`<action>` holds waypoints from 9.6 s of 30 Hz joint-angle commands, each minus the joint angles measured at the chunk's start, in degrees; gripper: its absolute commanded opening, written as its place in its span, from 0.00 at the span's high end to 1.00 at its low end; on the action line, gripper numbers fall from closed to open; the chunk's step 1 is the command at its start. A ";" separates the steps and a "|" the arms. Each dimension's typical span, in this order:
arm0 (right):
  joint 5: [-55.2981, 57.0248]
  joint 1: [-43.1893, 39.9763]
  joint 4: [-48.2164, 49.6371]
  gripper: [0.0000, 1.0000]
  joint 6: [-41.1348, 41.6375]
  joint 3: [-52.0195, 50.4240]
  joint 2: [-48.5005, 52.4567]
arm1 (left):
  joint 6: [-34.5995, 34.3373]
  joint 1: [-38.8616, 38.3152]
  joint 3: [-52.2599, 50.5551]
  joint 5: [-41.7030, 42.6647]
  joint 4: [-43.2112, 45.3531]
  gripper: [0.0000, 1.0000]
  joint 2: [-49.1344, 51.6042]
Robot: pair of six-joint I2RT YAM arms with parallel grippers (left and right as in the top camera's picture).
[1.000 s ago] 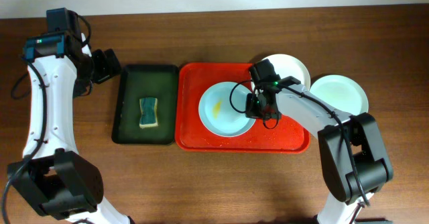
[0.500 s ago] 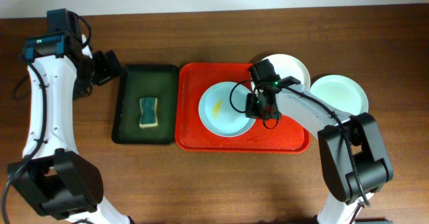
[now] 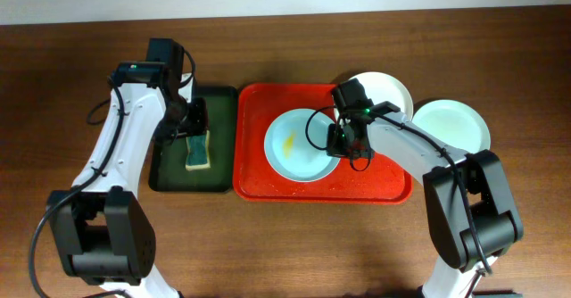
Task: Clean dirty plates on tray and stack at the side
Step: 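Lower the left gripper into the black tray onto the sponge, then grasp the green-and-yellow sponge with the left gripper and lift it, then scrub the light blue plate with the sponge while the right gripper holds it, then return the sponge to the black tray and release it with the left gripper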
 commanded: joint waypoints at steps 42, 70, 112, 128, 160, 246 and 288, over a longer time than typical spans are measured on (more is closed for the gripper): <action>1.77 0.00 -0.11 0.96 0.09 -0.59 0.63 | 0.42 0.11 -11.13 -4.72 14.78 1.00 2.84; 1.77 -0.02 -0.09 0.96 0.09 -0.59 0.63 | 0.44 0.11 -15.17 -4.66 19.69 1.00 -15.10; -5.86 0.00 1.92 0.96 -4.92 -0.59 0.63 | -1.11 -2.05 -7.17 -4.70 9.60 1.00 -7.48; -9.07 0.00 2.51 0.96 -1.40 -0.59 0.63 | -7.58 -20.22 -5.62 -4.61 16.35 1.00 -0.28; -8.83 0.00 2.51 0.96 -1.44 -0.59 0.63 | -7.08 -21.09 -4.96 24.46 24.26 1.00 18.64; -7.74 0.00 2.34 0.96 -1.46 -0.59 0.63 | -7.08 -21.40 2.43 16.22 17.27 1.00 12.90; -7.74 0.04 2.32 0.96 -1.46 -0.59 0.63 | -7.30 -19.52 2.43 -14.97 5.44 1.00 -1.99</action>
